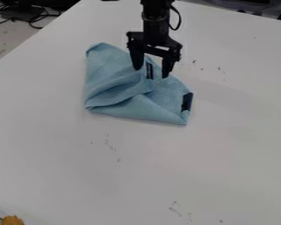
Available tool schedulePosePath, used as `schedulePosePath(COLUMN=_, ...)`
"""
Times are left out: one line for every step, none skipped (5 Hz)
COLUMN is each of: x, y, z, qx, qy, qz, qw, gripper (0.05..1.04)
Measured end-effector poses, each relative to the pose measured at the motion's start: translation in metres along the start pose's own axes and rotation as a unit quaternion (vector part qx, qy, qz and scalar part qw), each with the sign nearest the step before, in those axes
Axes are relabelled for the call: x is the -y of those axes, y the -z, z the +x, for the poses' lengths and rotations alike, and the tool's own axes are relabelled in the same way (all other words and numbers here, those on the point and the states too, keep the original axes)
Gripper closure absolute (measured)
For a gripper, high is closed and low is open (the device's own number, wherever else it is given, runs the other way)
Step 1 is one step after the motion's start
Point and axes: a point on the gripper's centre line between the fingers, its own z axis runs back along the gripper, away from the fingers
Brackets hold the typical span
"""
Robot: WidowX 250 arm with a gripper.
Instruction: Unfold the cloth from right to left
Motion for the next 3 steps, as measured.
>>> schedulePosePath(x=-0.0115, y=0.0011, z=-0.0001, qx=0.002, qy=-0.008, qz=-0.005, qw=1.0000, gripper=0.082)
schedulePosePath(x=-0.0157, y=0.0069, z=-0.0007, qx=0.002, qy=-0.010, qz=-0.015, qw=0.9998, gripper=0.082)
schedulePosePath(x=-0.0182, y=0.0085, z=-0.0003, qx=0.006, qy=-0.013, qz=-0.015, qw=0.9998, gripper=0.133)
